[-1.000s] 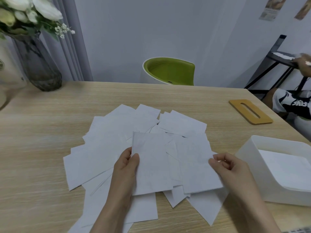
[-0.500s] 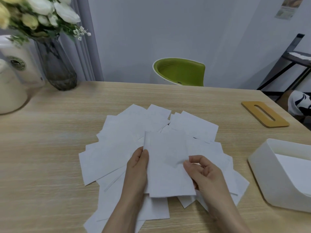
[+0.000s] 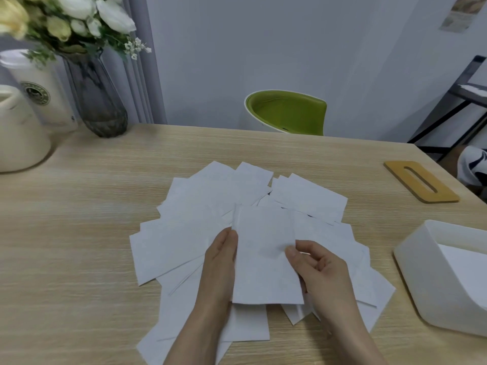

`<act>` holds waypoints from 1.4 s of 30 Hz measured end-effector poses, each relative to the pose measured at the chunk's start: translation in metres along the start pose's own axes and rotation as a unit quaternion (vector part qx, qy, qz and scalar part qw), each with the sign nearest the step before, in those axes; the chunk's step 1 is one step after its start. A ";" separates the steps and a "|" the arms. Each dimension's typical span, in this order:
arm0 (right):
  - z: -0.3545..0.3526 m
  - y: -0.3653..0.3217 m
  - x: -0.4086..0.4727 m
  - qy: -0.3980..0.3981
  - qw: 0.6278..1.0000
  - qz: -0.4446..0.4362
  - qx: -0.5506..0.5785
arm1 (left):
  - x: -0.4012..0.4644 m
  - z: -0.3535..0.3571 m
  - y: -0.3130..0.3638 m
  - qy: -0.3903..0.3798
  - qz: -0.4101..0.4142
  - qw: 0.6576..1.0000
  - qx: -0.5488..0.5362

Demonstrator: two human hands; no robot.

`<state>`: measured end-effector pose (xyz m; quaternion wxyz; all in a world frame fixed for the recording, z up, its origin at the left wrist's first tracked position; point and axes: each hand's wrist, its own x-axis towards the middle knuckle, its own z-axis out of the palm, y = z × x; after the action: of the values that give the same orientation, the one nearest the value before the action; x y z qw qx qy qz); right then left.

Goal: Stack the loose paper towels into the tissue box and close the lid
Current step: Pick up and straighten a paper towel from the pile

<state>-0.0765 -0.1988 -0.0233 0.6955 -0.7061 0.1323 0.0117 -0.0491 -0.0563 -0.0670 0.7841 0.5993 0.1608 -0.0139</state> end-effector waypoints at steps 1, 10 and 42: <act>0.001 0.001 0.000 0.002 1.000 0.000 0.000 | -0.001 0.000 0.000 0.002 -0.005 1.000 -0.001; 0.003 0.002 0.002 -0.001 1.000 -0.023 -0.021 | -0.006 0.001 0.004 0.006 -0.027 0.999 -0.027; -0.096 0.014 0.050 0.088 0.897 -0.032 -0.431 | -0.003 -0.003 0.003 0.000 0.021 1.000 0.020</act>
<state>-0.0471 -0.3020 -0.0436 0.3083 -0.9389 0.1519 -0.0169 -0.0523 -0.0535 -0.0642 0.7721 0.6181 0.1474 -0.0006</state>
